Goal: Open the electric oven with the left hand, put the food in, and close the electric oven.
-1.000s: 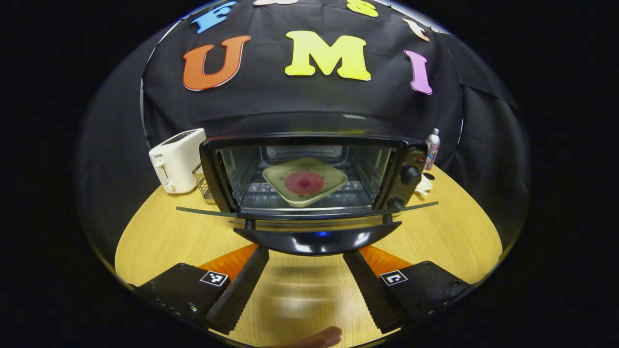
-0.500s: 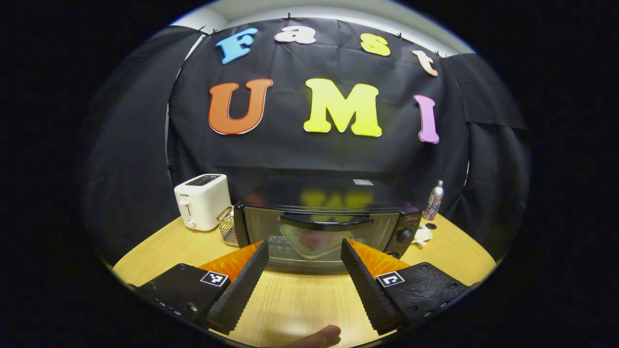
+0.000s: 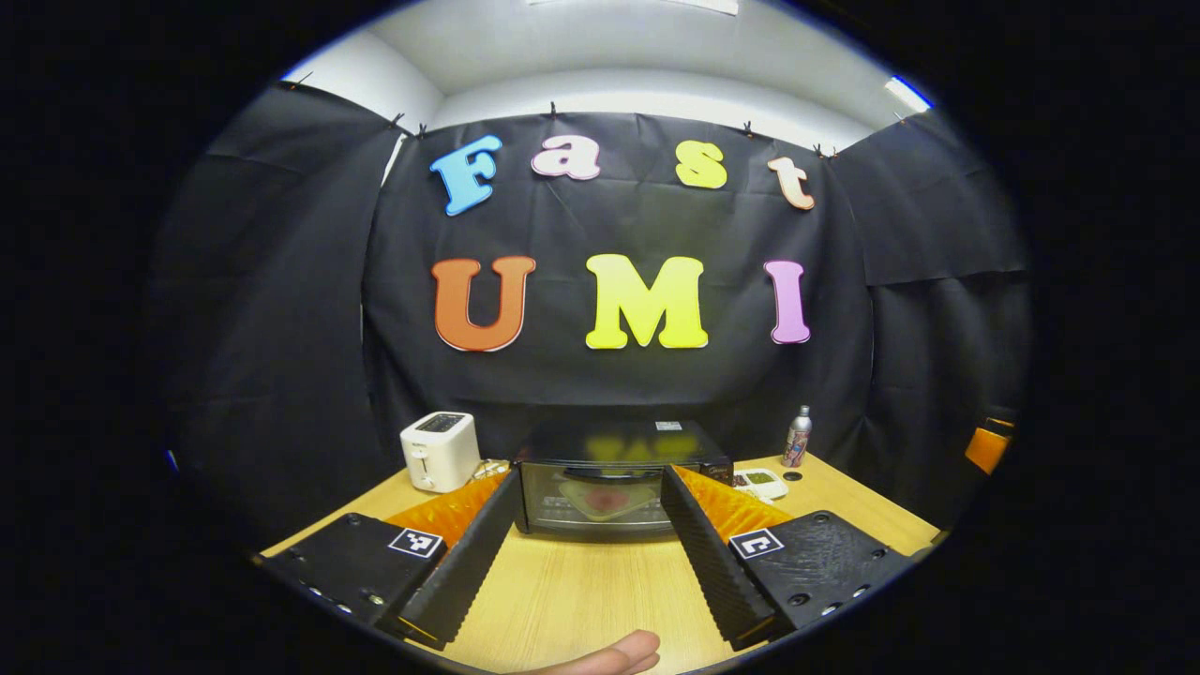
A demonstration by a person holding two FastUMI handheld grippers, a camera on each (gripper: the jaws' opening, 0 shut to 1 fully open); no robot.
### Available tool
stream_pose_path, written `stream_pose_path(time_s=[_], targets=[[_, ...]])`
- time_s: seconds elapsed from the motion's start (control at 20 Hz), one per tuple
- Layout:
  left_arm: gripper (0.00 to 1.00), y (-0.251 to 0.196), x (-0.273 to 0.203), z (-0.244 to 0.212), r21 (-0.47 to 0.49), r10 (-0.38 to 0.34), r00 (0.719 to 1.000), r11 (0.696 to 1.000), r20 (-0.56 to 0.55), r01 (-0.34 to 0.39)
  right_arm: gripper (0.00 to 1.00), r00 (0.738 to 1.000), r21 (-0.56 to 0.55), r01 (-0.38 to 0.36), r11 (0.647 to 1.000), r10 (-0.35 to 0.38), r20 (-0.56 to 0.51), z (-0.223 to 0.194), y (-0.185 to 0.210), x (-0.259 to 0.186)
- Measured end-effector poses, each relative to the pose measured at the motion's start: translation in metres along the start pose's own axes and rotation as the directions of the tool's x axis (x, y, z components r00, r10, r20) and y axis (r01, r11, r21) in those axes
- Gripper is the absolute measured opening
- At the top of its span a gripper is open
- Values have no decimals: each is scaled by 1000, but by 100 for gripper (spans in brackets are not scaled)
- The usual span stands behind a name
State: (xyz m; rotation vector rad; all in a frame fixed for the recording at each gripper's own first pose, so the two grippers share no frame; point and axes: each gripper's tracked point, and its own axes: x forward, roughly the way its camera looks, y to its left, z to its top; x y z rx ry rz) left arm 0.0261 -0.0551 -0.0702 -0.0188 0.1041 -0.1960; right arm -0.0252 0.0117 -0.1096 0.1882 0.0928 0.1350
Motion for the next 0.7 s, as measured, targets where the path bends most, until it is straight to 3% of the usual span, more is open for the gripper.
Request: stream_pose_path(time_s=[0.25,0.55,0.6,0.65,0.7], targets=[[95,-1,-68,25,-19,4,999,1000,36,-4,95,989,-78,97,992,-87,118,55,-21,-33],[95,-5,-114,31,9,3,996,1000,92,-4,96,990,-144,111,983,-96,107,68,-18,-61],[95,-4,-119,35,15,12,994,1000,107,-14,100,990,-147,107,983,-91,111,70,-17,-64],[95,-4,-123,39,20,13,993,1000,121,-15,96,989,-146,106,984,-89,120,74,-16,-70],[84,-7,-127,44,22,6,991,1000,136,-9,96,987,-144,107,984,-88,133,77,-16,-75]])
